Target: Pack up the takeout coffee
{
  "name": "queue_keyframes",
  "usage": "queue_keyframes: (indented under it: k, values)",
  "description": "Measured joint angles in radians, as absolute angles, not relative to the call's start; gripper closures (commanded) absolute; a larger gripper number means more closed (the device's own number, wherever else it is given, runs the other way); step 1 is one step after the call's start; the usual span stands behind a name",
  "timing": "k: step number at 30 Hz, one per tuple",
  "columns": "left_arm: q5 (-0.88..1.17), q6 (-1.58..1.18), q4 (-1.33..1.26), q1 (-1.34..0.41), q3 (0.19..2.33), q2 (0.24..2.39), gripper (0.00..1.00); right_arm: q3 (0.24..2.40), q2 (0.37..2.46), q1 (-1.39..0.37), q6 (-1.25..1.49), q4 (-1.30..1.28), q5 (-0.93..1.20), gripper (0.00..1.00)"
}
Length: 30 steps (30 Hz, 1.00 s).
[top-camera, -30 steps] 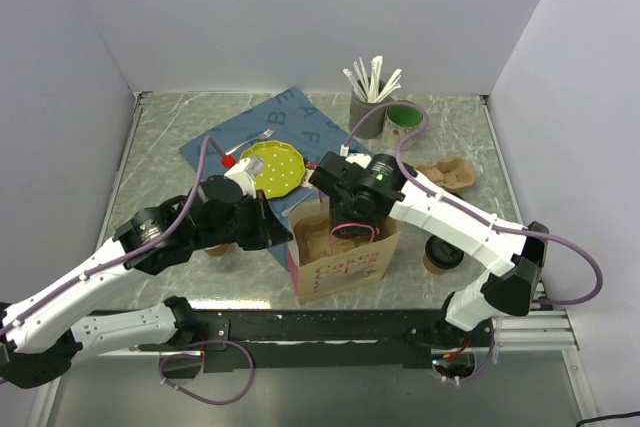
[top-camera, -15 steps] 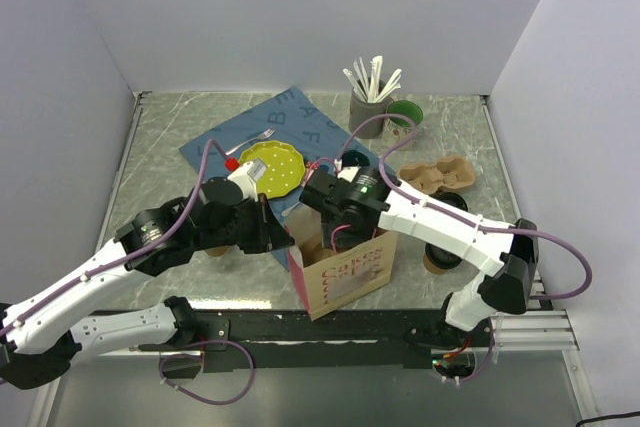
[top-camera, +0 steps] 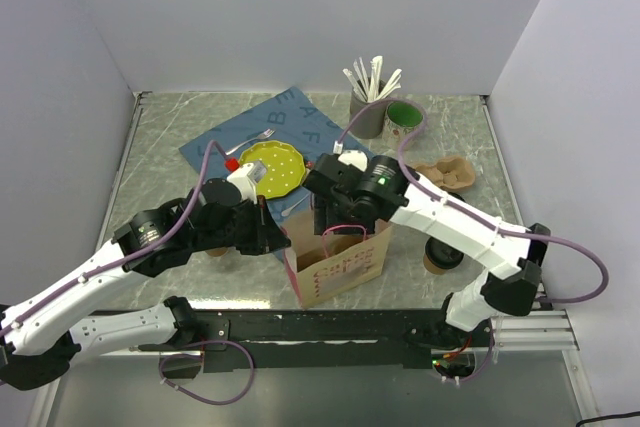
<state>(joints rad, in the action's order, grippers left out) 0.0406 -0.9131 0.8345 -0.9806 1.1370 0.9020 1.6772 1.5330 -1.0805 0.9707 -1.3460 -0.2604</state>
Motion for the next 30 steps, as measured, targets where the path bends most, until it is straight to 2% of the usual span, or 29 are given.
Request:
queue_keyframes:
  k: [4, 7, 8, 14, 18, 24, 28, 30]
  values:
    - [0.031, -0.894, 0.835, -0.981, 1.138, 0.905, 0.96, 1.700, 1.486, -1.082, 0.950, -1.346, -0.234, 0.32]
    - [0.029, -0.879, 0.834, -0.981, 1.148, 0.913, 0.84, 1.701, 1.425, -1.082, 0.931, -1.353, -0.204, 0.34]
    - [0.028, -0.876, 0.834, -0.981, 1.155, 0.917, 0.75, 1.702, 1.402, -1.082, 0.926, -1.355, -0.197, 0.35]
    - [0.020, -0.855, 0.838, -0.981, 1.204, 0.939, 0.55, 1.745, 1.274, -1.080, 0.907, -1.353, -0.187, 0.35]
    - [0.018, -0.845, 0.835, -0.981, 1.234, 0.947, 0.53, 1.758, 1.214, -1.067, 0.905, -1.356, -0.193, 0.39]
    - [0.017, -0.828, 0.829, -0.981, 1.250, 0.974, 0.47, 1.722, 1.202, -1.060, 0.920, -1.353, -0.209, 0.40]
    - [0.017, -0.823, 0.826, -0.981, 1.250, 1.011, 0.49, 1.662, 1.196, -1.052, 0.923, -1.357, -0.209, 0.40]
    - [0.019, -0.821, 0.825, -0.981, 1.250, 1.026, 0.55, 1.643, 1.195, -1.045, 0.923, -1.353, -0.208, 0.40]
